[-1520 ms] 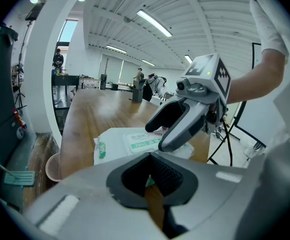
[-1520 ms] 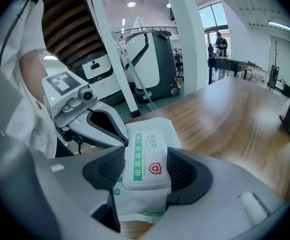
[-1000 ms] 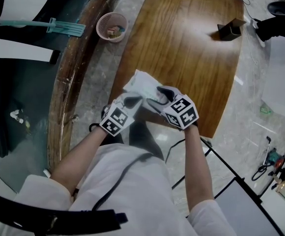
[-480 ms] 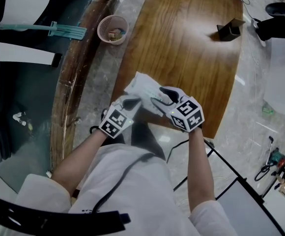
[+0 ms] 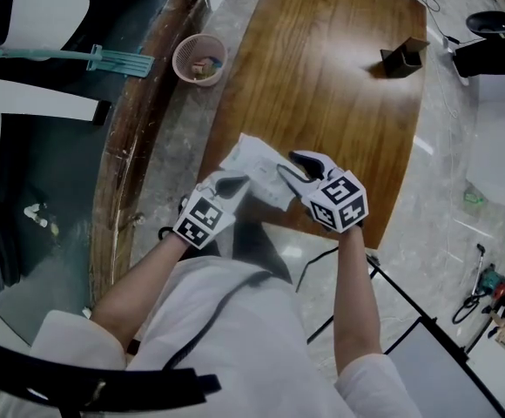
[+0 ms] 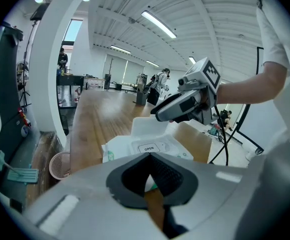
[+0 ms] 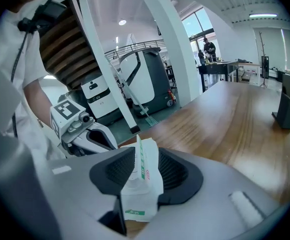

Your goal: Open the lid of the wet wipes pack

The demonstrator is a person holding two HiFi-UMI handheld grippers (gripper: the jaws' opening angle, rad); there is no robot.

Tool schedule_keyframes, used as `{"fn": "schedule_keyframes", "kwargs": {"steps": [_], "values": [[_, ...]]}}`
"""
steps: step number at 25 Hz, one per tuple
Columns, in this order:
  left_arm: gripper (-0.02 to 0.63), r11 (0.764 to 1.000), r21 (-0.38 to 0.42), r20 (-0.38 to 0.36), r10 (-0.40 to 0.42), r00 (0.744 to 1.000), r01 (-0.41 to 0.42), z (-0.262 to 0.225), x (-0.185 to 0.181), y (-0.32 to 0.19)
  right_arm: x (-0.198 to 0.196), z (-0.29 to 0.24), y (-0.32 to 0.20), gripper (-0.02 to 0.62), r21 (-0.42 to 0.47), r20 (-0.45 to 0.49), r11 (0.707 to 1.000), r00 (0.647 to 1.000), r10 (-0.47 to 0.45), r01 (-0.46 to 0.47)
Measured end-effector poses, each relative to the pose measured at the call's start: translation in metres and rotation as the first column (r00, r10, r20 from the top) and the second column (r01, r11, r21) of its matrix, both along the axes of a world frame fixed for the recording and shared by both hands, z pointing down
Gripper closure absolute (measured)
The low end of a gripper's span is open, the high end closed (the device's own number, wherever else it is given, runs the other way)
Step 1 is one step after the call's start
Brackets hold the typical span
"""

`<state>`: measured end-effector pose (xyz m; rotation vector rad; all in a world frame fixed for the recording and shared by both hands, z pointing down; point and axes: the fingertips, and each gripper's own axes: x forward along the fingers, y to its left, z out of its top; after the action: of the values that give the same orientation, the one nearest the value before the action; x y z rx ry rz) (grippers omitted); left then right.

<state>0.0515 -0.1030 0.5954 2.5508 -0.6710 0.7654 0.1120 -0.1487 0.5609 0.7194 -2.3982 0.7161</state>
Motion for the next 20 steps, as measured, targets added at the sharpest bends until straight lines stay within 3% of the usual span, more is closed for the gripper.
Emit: {"fn": "schedule_keyframes", "kwargs": {"steps": [11,20], "values": [[0.603,1.000,0.010,0.010,-0.021,1.000,0.020,-0.002,-0.005,-0.006,0.016,0.007,-0.017,0.465,0.022,-0.030,0.999,0.998,0.047,-0.046],[0.602,1.000,0.021,0.005,-0.018,1.000,0.018,-0.005,0.000,-0.010,0.035,0.022,-0.027,0.499,0.000,-0.018,0.989,0.989,0.148,-0.148]]}}
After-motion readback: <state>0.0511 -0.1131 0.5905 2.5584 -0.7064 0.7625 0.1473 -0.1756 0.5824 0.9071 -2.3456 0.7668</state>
